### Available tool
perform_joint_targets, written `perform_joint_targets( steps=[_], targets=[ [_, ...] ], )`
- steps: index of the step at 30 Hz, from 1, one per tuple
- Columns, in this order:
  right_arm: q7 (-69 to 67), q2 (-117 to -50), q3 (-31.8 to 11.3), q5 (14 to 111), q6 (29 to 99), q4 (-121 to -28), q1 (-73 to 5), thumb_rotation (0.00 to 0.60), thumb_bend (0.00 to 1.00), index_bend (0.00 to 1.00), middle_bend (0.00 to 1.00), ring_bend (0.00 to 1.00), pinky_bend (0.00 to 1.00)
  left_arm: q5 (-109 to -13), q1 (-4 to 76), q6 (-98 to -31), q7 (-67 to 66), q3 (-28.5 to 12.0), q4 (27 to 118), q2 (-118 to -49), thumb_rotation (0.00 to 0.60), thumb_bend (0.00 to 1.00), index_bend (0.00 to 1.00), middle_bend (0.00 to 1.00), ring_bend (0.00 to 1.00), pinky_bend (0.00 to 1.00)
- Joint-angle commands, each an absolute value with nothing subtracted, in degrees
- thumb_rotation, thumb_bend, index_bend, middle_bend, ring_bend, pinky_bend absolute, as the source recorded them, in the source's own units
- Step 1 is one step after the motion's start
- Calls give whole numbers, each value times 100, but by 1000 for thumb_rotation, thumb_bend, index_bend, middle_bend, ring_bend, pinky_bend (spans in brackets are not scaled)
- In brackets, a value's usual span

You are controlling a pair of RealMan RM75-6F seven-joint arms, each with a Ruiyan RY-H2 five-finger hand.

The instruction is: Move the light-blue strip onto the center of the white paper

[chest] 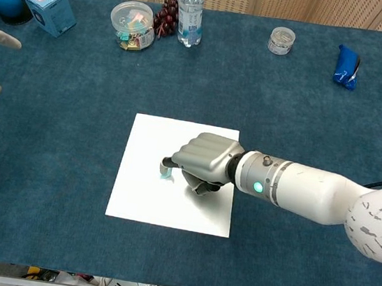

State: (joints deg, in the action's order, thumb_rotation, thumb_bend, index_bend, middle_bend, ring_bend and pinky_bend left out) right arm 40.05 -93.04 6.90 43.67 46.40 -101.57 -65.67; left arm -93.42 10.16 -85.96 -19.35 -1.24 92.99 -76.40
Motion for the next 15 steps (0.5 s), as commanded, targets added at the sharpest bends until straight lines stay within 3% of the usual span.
perform_joint_targets(
  steps=[1, 15],
  targets=[
    [4015, -9315, 704, 4333, 4626, -10140, -6571, 600, 1000, 229, 1000, 1000, 1000, -9345, 1013, -8596, -1931, -119, 9300, -7645, 600, 327, 247, 615, 634, 874],
    [4007, -9323, 686, 4287, 4670, -10134, -6566, 600, 1000, 229, 1000, 1000, 1000, -9333, 997, -8609, -1909, -128, 9283, -7640, 600, 327, 247, 615, 634, 874]
  ],
)
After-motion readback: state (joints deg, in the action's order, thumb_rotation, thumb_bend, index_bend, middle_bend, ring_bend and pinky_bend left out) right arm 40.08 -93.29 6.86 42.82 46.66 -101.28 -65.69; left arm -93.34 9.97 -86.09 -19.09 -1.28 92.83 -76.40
